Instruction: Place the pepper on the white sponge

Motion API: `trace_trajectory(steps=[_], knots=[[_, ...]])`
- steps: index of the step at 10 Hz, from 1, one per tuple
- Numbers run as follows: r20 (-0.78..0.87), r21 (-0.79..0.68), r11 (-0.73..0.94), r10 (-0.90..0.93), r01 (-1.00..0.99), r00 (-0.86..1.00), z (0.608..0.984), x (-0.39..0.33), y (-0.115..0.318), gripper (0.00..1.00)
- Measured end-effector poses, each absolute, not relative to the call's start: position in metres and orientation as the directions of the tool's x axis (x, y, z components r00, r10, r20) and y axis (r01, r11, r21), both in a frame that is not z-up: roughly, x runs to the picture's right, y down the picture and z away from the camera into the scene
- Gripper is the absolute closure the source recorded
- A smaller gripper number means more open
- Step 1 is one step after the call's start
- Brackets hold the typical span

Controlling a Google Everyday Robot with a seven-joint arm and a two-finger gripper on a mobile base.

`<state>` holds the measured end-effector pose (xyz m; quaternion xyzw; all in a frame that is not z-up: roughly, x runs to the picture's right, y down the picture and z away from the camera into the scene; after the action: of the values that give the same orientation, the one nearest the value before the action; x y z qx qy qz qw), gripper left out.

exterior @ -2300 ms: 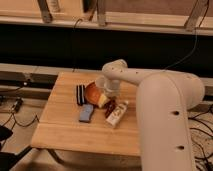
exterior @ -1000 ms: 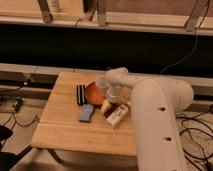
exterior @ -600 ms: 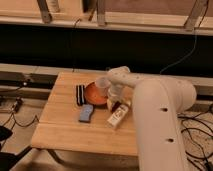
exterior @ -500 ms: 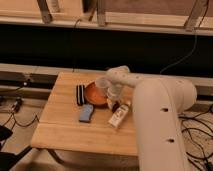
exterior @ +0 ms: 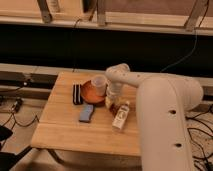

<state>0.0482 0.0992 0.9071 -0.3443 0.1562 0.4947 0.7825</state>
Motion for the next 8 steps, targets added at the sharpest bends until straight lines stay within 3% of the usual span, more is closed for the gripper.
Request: trace_trajectory(steps=[4,8], knots=[[-0.527,-0.337,0.318,0.716,-0.886,0.458,0.874,0.053,0.069,1.0],[-0.421,-0.428,0.426,0.687,-0.797,0.593,0.833,-0.002,0.071,1.0]])
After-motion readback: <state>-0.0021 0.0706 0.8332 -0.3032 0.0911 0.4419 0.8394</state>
